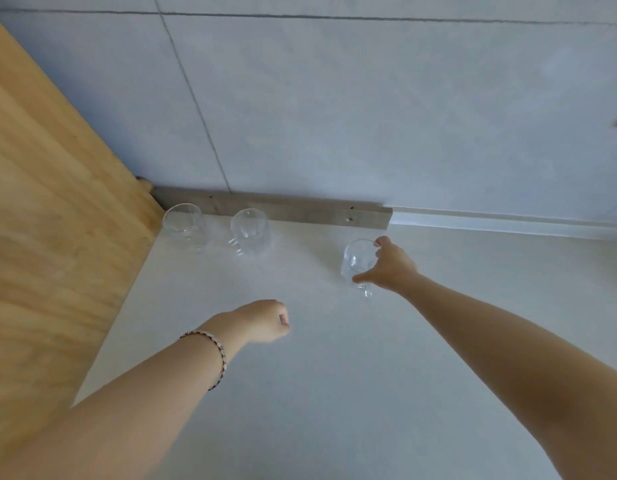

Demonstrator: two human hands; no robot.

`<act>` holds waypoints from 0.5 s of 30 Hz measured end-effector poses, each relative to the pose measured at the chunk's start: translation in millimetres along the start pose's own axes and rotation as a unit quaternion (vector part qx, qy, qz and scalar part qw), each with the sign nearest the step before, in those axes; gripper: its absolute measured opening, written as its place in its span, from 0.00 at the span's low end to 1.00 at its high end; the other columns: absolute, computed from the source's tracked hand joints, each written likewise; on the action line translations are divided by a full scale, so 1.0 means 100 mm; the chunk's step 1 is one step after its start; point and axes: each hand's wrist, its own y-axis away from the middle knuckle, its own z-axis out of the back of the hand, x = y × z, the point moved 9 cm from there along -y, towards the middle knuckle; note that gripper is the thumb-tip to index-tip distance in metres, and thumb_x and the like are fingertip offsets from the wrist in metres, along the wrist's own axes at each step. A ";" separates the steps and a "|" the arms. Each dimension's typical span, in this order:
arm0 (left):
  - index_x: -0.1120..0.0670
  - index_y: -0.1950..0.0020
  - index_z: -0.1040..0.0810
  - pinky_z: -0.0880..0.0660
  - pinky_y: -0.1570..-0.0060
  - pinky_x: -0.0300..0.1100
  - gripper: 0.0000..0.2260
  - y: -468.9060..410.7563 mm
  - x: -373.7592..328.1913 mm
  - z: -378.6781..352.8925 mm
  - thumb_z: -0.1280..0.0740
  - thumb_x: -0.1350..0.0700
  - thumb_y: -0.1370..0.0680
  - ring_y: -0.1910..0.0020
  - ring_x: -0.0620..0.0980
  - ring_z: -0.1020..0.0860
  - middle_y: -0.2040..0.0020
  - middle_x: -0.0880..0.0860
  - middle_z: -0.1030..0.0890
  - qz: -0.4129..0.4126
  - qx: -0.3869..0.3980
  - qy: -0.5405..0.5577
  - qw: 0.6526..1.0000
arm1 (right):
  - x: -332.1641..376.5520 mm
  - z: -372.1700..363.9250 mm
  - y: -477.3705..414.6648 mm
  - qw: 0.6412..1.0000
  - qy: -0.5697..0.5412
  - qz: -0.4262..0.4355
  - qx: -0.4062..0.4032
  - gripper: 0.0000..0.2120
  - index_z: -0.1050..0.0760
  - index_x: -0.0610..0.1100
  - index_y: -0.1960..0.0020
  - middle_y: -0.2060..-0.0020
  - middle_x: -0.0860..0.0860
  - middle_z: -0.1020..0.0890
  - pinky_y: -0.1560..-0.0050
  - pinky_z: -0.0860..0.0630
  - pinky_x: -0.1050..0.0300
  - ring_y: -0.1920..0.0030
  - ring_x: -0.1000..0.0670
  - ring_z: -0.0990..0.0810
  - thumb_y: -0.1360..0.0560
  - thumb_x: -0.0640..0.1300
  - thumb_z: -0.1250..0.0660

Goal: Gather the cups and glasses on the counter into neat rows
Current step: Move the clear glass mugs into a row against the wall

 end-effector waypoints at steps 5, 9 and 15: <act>0.49 0.57 0.29 0.34 0.61 0.41 0.05 -0.03 0.72 0.14 0.42 0.55 0.23 0.58 0.52 0.31 0.56 0.53 0.28 0.018 0.008 0.021 1.000 | 0.67 -0.34 -0.27 1.000 0.007 0.003 -0.003 0.44 0.41 0.44 0.28 0.33 0.47 0.28 0.38 0.29 0.55 0.33 0.47 0.28 0.37 0.49 0.22; 0.48 0.67 0.40 0.48 0.70 0.40 0.12 -0.14 1.10 0.22 0.43 0.58 0.25 0.58 0.50 0.38 0.58 0.54 0.34 0.027 0.003 0.035 0.999 | 0.99 -0.41 -0.48 1.000 0.007 -0.008 -0.024 0.43 0.41 0.45 0.27 0.34 0.47 0.27 0.40 0.28 0.53 0.34 0.46 0.27 0.36 0.48 0.23; 0.48 0.67 0.40 0.48 0.70 0.40 0.12 -0.29 1.25 0.26 0.43 0.58 0.25 0.60 0.50 0.38 0.57 0.54 0.35 0.026 -0.003 0.049 0.998 | 1.06 -0.42 -0.62 1.000 0.008 -0.014 -0.024 0.41 0.41 0.46 0.27 0.33 0.46 0.30 0.40 0.27 0.51 0.34 0.45 0.28 0.34 0.45 0.25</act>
